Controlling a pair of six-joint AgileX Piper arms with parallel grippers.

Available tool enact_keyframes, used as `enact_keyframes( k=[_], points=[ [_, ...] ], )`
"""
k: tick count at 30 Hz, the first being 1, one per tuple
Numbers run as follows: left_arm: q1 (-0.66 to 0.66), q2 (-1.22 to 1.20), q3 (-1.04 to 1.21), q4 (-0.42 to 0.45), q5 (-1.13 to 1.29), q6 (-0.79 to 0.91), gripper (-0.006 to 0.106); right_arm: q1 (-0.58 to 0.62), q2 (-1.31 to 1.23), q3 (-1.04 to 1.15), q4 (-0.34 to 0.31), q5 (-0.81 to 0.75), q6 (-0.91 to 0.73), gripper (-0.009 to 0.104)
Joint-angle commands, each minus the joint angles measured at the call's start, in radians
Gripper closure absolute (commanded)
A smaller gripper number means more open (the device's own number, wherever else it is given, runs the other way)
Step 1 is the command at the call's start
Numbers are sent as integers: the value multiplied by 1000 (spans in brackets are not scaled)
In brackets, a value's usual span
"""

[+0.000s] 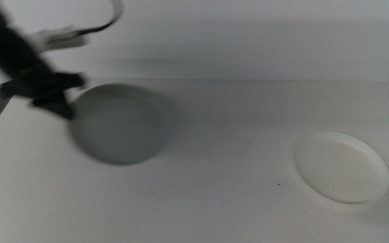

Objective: Stack the three bowls on top of each other.

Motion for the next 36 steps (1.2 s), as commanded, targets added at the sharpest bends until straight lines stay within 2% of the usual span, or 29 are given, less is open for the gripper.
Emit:
enact_keyframes(
  k=[1, 5, 11, 27, 31, 36],
  points=[
    [-102, 29, -69, 5, 16, -94, 102, -2, -4, 4, -8, -8, -5, 4],
    [-236, 119, -170, -3, 16, -132, 102, -2, -4, 4, -8, -8, -5, 4],
    [-368, 237, -230, -21, 1, -157, 102, -2, -4, 4, -8, -8, -5, 4],
    [-394, 361, -230, -109, -95, -98, 100, -2, -4, 4, -8, -8, -5, 4],
    [-394, 366, -230, -121, -87, -69, 85, -2, -4, 4, -8, -8, -5, 4],
    [-369, 336, -258, -99, -11, -69, 43, -2, -4, 4, -8, -8, -5, 4]
  ],
)
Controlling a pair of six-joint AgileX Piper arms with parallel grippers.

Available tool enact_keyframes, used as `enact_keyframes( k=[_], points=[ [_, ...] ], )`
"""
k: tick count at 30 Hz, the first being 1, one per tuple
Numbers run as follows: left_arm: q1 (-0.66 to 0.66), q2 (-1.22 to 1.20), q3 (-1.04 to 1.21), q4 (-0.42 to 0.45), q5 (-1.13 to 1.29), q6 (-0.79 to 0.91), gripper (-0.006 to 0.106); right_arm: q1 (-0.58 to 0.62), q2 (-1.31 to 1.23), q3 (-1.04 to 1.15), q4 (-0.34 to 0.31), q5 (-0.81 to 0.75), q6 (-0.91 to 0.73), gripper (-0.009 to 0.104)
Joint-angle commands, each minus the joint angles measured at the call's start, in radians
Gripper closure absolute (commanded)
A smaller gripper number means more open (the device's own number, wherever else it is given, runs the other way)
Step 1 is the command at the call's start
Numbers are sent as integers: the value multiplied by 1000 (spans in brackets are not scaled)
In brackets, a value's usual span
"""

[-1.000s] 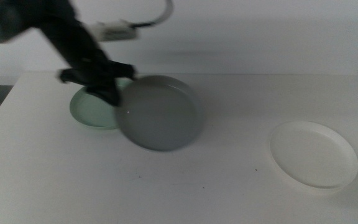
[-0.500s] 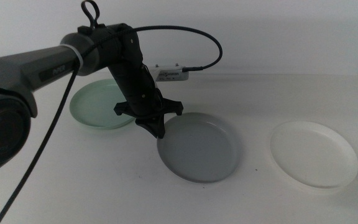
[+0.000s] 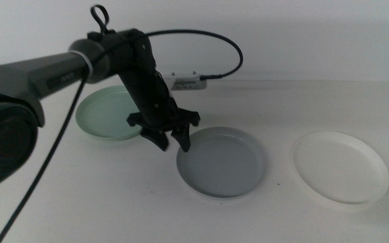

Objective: Stack the three bowls on top of each other.

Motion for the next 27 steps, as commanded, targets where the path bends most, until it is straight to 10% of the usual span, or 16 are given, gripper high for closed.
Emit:
enact_keyframes(
  k=[1, 4, 11, 27],
  points=[
    [35, -43, -42, 2, 53, 4, 32, -2, -4, 4, -8, -8, -5, 4],
    [102, -96, -101, 22, 56, -8, 6, -2, -4, 4, -8, -8, -5, 4],
    [277, -168, -164, 185, 56, 1, 7, -2, -4, 4, -8, -8, -5, 4],
    [422, 145, -164, 182, -242, 28, 7, -2, -4, 4, -8, -8, -5, 4]
  ],
)
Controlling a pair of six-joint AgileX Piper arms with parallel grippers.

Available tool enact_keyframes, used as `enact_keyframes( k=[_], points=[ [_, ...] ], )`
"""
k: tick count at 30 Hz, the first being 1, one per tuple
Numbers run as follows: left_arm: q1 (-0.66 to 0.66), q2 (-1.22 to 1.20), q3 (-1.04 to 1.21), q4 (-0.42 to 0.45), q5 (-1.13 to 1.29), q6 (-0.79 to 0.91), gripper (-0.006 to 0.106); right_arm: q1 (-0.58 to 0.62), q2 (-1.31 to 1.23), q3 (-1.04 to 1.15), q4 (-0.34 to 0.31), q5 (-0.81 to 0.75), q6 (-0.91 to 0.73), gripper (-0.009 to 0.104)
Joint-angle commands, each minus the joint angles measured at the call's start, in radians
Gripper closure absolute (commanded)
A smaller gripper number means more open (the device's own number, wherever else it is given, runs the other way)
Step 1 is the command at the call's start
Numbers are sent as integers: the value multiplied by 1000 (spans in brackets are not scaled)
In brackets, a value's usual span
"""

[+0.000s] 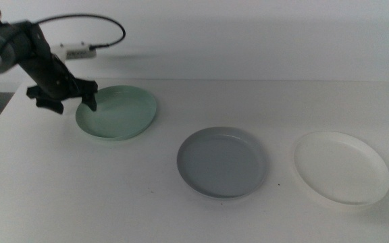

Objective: Stack the three bowls on top of each other.

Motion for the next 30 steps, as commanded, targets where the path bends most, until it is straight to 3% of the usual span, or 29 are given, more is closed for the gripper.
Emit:
enact_keyframes(
  k=[1, 5, 8, 13, 18, 23, 27, 30],
  points=[
    [0, 25, -1, -8, -28, 12, 7, -2, -4, 4, -8, -8, -5, 4],
    [0, 49, -1, -8, -28, 12, 15, -2, -4, 4, -8, -8, -5, 4],
    [0, 51, -1, -8, -28, 8, 36, -2, -4, 4, -8, -8, -5, 4],
    [0, 51, -1, -15, -28, -2, 103, -2, -4, 4, -8, -8, -5, 4],
    [2, -32, 11, 4, 19, 11, 102, -2, -4, 4, -8, -8, -5, 4],
    [-51, -314, 269, -127, -131, 70, 102, -2, -4, 4, -8, -8, -5, 4],
    [-186, -500, 499, -92, -263, -30, 102, -2, -4, 4, -8, -8, -5, 4],
    [-305, -528, 525, -51, -255, -91, 102, -2, -4, 4, -8, -8, -5, 4]
  ],
)
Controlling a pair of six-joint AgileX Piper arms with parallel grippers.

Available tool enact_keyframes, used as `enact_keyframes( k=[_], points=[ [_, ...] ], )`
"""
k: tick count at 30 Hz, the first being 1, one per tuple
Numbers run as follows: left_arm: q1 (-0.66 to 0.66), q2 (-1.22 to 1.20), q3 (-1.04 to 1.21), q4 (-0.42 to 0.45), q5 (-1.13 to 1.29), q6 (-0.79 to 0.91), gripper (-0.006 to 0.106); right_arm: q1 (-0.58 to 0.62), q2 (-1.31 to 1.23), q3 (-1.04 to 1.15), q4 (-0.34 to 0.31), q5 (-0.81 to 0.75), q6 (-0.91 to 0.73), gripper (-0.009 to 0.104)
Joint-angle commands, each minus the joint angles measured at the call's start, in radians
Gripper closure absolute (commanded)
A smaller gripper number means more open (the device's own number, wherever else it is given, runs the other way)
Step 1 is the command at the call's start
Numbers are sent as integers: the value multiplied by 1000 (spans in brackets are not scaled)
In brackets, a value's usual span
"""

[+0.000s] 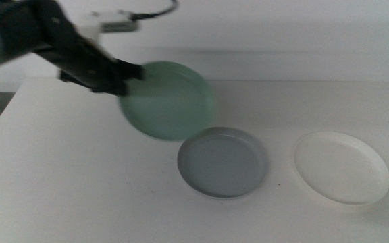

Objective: Stack the three bowls on top of each other.

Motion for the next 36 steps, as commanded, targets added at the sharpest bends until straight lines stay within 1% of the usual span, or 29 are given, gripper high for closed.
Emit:
enact_keyframes(
  k=[1, 5, 9, 19, 22, 24, 27, 29, 30, 34, 35, 36],
  points=[
    [-79, -6, 22, 23, -21, -57, 102, -2, -4, 4, -8, -8, -5, 4],
    [-179, 36, 22, 31, -64, -106, 102, -2, -4, 4, -8, -8, -5, 4],
    [-228, 94, 22, -18, -79, -111, 102, -2, -4, 4, -8, -8, -5, 4],
    [-247, 182, 22, -65, -77, -86, 102, -2, -4, 4, -8, -8, -5, 4],
    [-247, 185, 22, -67, -71, -74, 98, -2, -4, 4, -8, -8, -5, 4],
    [-247, 185, 22, -69, -69, -64, 92, -2, -4, 4, -8, -8, -5, 4],
    [-247, 170, 22, -91, -38, 6, 76, -2, -4, 4, -8, -8, -5, 4],
    [-245, 135, 22, -103, -12, 46, 60, -2, -4, 4, -8, -8, -5, 4],
    [-245, 109, 22, -96, 0, 50, 51, -2, -4, 4, -8, -8, -5, 4],
    [-245, -51, 22, -31, 20, 52, 12, -2, -4, 4, -8, -8, -5, 4],
    [-245, -103, 23, -21, 21, 52, 7, -2, -4, 4, -8, -8, -5, 4],
    [-245, -156, 23, -21, 31, 65, 7, -2, -4, 4, -8, -8, -5, 4]
  ],
)
